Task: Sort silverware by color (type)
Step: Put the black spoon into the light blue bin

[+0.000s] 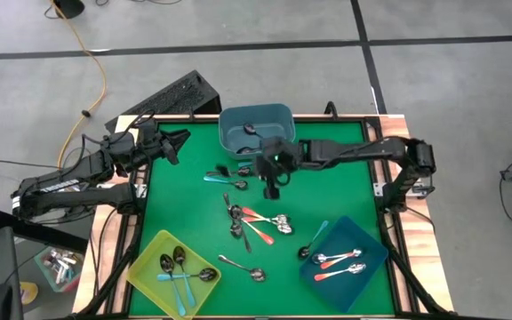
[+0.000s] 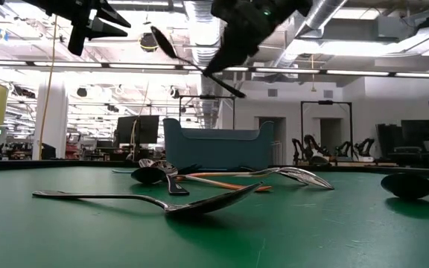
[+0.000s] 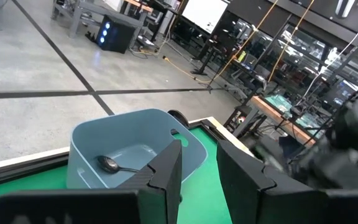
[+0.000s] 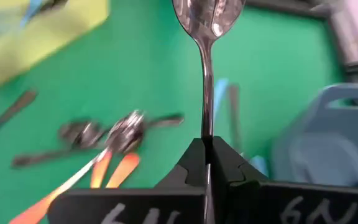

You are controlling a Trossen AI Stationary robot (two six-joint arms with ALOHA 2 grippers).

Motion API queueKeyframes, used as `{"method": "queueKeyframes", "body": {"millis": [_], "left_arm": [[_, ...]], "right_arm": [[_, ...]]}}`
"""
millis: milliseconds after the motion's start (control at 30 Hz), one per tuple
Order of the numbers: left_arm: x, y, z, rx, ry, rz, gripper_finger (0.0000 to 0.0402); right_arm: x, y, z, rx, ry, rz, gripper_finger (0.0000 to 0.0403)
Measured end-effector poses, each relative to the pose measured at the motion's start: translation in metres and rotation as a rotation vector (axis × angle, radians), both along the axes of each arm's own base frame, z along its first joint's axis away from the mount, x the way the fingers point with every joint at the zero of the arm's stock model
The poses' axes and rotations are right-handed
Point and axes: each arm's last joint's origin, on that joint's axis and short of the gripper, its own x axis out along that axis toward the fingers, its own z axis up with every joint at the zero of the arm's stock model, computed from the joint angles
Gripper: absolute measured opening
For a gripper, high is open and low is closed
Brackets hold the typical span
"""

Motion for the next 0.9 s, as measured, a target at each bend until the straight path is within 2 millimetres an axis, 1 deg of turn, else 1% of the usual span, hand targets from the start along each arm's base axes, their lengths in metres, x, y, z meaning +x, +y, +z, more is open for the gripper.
{"method": "queueKeyframes", "body": {"millis": [67, 200, 367, 533, 667, 767, 833, 900], "left_arm": [[0.000, 0.000, 0.000, 0.000, 0.000, 0.000, 0.0086], [0.000, 0.000, 0.000, -0.004, -0.003, 0.000, 0.0086], [0.000, 0.000, 0.000, -0.006, -0.004, 0.001, 0.0086], [0.000, 0.000, 0.000, -0.005, -0.004, 0.009, 0.0086], [0.000, 0.000, 0.000, -0.005, -0.003, 0.011, 0.0086], [-0.001, 0.001, 0.000, -0.004, 0.002, 0.032, 0.0086], [-0.001, 0.001, -0.001, -0.005, 0.006, 0.035, 0.0086], [-0.001, 0.001, -0.001, -0.005, 0.008, 0.035, 0.0086]], "right_arm": [[0.002, -0.013, 0.008, -0.002, -0.059, -0.057, 0.0010], [0.002, -0.037, 0.016, -0.020, -0.130, -0.157, 0.0010], [-0.003, -0.066, 0.018, -0.035, -0.164, -0.312, 0.0011], [-0.011, -0.090, 0.018, -0.088, -0.155, -0.362, 0.0011], [-0.007, -0.106, 0.005, -0.153, -0.115, -0.320, 0.0011], [0.001, -0.115, -0.013, -0.149, -0.085, -0.293, 0.0011], [0.003, -0.118, -0.028, -0.134, -0.021, -0.295, 0.0011], [0.008, -0.121, -0.037, -0.134, -0.013, -0.295, 0.0011]]}}
